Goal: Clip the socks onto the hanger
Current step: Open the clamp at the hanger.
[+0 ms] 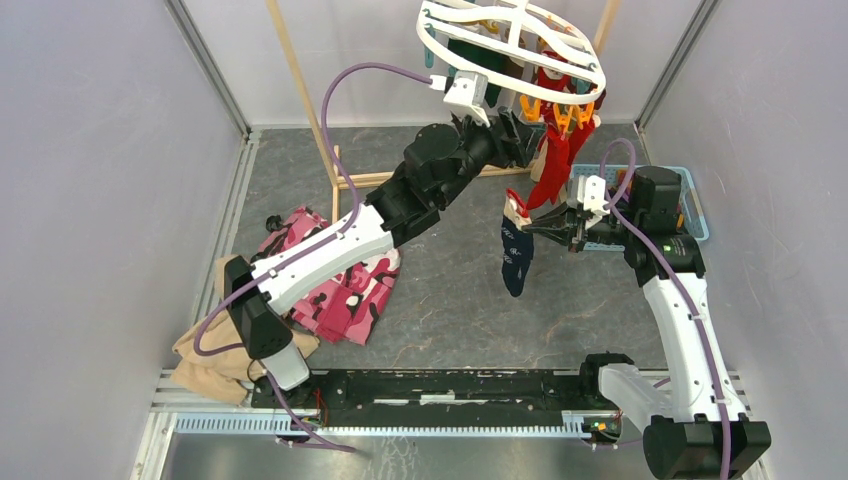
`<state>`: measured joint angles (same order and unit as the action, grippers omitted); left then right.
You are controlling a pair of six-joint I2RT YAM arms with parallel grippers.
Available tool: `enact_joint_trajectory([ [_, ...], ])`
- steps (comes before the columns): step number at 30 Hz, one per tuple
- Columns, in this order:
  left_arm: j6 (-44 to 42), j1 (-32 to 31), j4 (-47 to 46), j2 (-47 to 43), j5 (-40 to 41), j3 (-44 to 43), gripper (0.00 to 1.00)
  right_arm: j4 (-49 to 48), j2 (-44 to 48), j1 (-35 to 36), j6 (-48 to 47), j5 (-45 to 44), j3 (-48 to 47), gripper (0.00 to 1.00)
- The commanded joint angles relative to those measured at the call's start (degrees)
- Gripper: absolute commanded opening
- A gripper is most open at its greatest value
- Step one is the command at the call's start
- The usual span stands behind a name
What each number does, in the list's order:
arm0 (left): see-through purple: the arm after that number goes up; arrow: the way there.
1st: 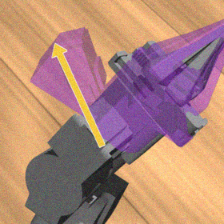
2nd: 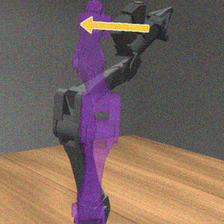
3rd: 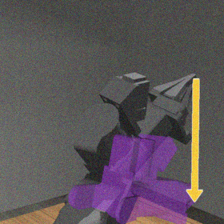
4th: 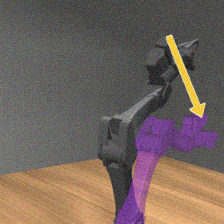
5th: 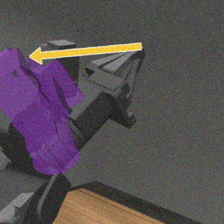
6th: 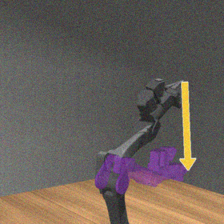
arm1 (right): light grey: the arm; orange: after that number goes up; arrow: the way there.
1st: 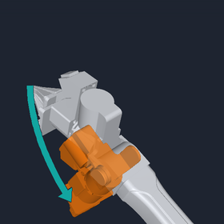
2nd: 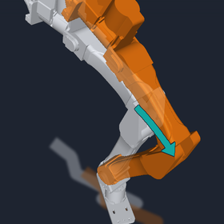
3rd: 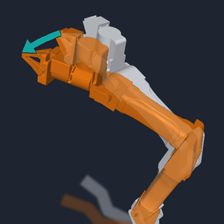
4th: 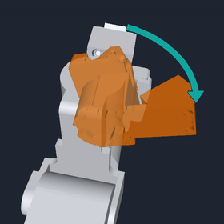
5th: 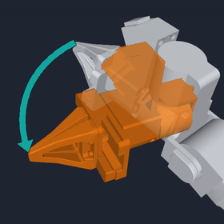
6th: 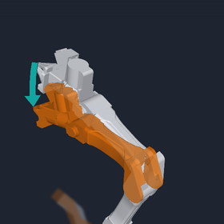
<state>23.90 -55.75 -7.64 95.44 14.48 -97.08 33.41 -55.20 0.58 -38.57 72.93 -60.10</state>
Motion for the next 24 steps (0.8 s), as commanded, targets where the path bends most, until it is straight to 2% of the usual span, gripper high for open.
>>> enact_joint_trajectory([
  [1,-3.6,-0.2,-4.2,2.0,2.5,-4.8,0.75,-1.3,0.5,-0.2,0.8,-0.6,0.1,0.0],
  [15,-4.5,-0.2,-2.3,7.2,4.6,-12.6,0.69,-0.7,0.2,-0.2,0.3,-0.6,-0.3,0.0],
  [24,-4.9,-0.2,-1.4,9.1,5.1,-15.3,0.54,-0.2,0.2,-0.2,-0.1,-0.7,-0.6,0.0],
])
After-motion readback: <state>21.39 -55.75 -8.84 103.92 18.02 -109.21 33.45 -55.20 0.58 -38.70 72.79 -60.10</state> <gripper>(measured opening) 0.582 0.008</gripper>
